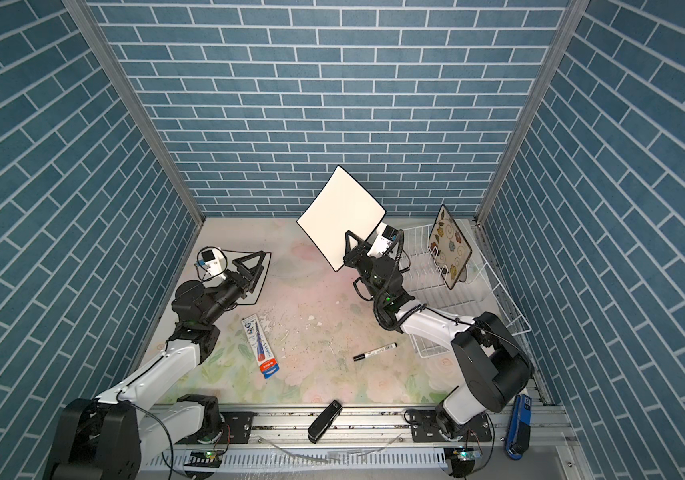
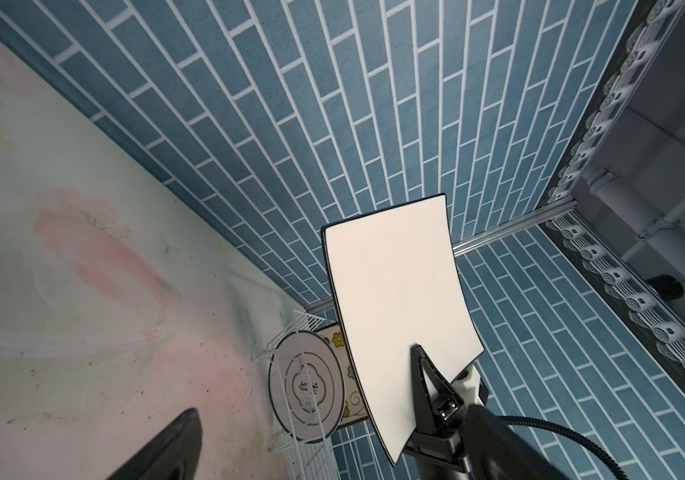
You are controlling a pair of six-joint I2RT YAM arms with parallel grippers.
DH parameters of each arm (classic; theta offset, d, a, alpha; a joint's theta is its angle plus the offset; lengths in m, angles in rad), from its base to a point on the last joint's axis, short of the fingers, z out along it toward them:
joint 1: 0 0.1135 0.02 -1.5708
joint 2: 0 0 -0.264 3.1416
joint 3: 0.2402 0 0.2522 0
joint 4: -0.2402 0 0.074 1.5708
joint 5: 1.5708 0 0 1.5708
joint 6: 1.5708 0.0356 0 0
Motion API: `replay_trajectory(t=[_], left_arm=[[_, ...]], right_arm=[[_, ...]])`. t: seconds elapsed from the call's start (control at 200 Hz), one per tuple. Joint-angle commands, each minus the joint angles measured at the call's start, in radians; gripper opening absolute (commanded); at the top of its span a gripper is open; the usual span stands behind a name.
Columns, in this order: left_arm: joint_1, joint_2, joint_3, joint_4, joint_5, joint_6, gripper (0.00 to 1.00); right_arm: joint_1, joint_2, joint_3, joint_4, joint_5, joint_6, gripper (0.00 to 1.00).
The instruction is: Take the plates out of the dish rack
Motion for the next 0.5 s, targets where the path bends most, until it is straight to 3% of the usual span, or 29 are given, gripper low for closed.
replay_trajectory(t=[0.0,0.495], left_arm=[[-0.027,0.025,-0.003,0.13,0.034,0.011,1.0],[-0.096,0.138,0.011,0.269,0.035,-0.014,1.0]], right_arm=[[0.017,-0.009,0.024,0.272,0.021,0.059,0.0],[0.106,0.055,0.045,0.365,0.038,0.088,0.0]])
